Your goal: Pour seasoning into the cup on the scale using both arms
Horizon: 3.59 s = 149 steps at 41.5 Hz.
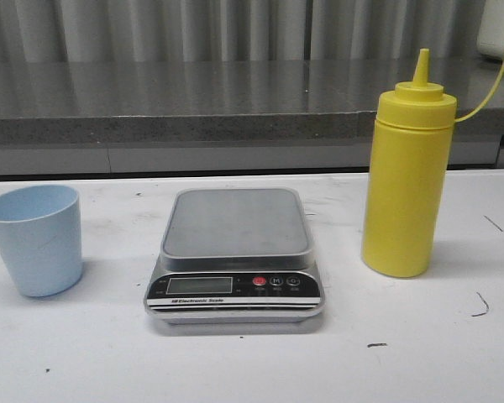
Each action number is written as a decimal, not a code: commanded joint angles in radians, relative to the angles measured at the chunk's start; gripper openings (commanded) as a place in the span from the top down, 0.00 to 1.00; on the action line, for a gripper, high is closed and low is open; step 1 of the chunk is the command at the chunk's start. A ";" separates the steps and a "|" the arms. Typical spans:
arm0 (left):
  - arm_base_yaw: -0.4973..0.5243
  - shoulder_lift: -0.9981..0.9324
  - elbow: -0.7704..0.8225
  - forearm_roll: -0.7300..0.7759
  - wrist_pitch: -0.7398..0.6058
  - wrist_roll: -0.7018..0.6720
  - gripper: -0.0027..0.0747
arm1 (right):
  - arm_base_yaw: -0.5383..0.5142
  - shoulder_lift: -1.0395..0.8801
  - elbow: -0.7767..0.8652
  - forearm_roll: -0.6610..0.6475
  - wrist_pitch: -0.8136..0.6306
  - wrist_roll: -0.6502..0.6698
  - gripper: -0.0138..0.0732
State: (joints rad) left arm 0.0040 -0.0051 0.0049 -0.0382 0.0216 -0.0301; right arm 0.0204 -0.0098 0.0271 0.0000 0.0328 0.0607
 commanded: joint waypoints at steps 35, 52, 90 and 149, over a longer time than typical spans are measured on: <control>-0.007 -0.017 0.023 -0.007 -0.076 -0.002 0.99 | -0.006 -0.017 -0.006 -0.007 -0.088 0.000 0.92; -0.007 -0.013 -0.106 -0.007 -0.093 -0.002 0.99 | -0.006 -0.017 -0.178 -0.011 -0.010 -0.002 0.92; -0.007 0.440 -0.712 -0.005 0.641 -0.002 0.99 | -0.006 0.568 -0.680 -0.029 0.560 -0.015 0.92; -0.213 1.175 -1.002 0.000 0.793 0.030 0.32 | -0.006 0.678 -0.673 -0.031 0.571 -0.072 0.13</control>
State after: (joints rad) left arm -0.2014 1.1008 -0.9184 -0.0369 0.8216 0.0000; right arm 0.0204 0.6641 -0.6222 -0.0183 0.6676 0.0000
